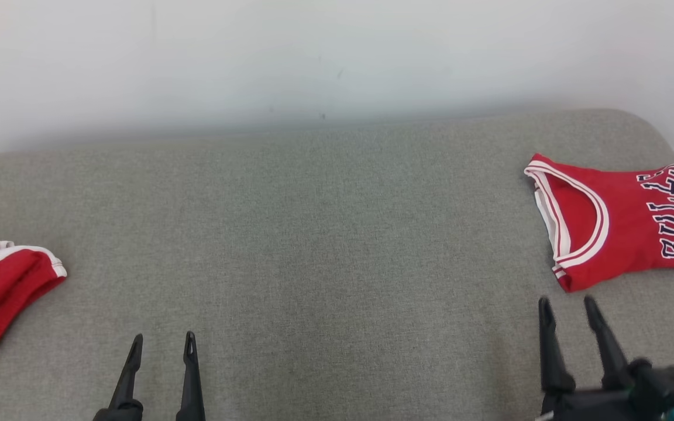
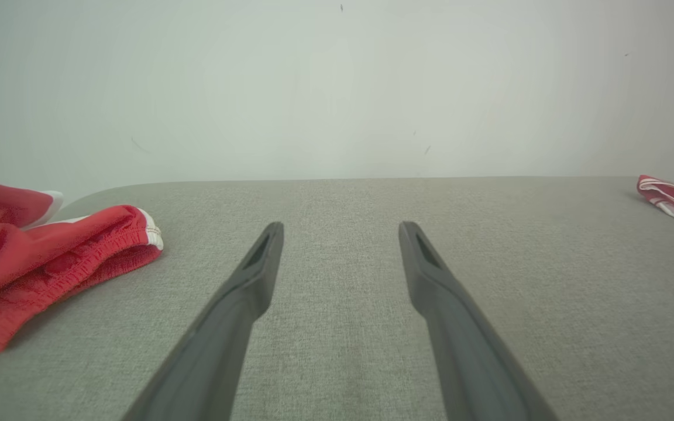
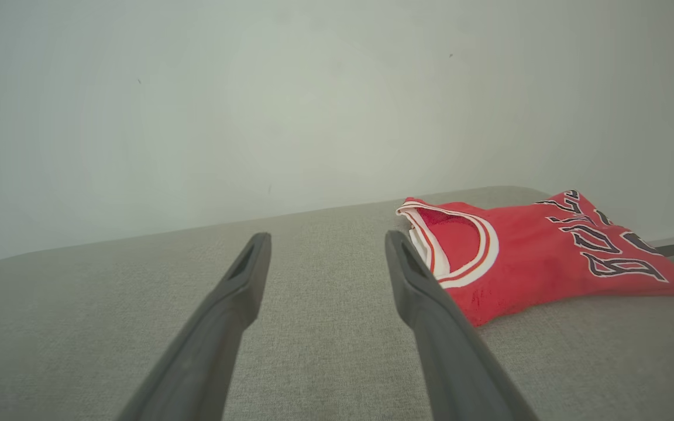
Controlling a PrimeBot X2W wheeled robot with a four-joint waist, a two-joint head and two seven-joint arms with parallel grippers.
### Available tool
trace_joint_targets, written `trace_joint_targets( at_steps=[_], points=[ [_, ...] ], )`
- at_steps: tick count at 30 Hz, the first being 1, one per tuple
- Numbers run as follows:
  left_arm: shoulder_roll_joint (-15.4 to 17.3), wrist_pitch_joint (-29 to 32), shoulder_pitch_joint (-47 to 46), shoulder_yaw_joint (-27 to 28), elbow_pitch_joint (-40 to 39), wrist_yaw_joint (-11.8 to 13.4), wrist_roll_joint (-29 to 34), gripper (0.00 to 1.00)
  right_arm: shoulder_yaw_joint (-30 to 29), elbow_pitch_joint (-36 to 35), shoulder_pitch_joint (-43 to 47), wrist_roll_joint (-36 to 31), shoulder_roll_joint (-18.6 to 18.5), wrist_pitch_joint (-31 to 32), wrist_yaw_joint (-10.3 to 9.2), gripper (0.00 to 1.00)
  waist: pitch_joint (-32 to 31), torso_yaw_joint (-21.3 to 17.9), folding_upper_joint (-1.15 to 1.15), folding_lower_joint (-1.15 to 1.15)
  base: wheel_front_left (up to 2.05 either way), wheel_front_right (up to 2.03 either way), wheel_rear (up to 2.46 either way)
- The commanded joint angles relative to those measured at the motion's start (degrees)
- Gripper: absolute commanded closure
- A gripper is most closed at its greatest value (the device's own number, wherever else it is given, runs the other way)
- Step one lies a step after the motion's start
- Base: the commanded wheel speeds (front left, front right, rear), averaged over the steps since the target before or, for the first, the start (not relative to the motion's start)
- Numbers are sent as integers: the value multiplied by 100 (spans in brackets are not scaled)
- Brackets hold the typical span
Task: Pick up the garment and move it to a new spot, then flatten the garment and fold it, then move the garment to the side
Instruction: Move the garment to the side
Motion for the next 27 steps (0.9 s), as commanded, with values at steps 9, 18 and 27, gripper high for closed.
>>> trace_joint_targets(
  at_steps=[9,18,27],
  points=[
    [2,-13,191,38,100,59,82,0,-174,-105,726,-208,245,-4,3,0,-272,39,1,2,0,0,0],
    [2,-13,252,14,271,149,166,0,-19,31,800,-61,251,-4,3,0,-336,89,1,2,0,0,0],
    [2,-13,296,19,252,169,108,0,-14,63,808,-40,252,-5,3,0,-369,171,1,2,0,0,0]
  ],
)
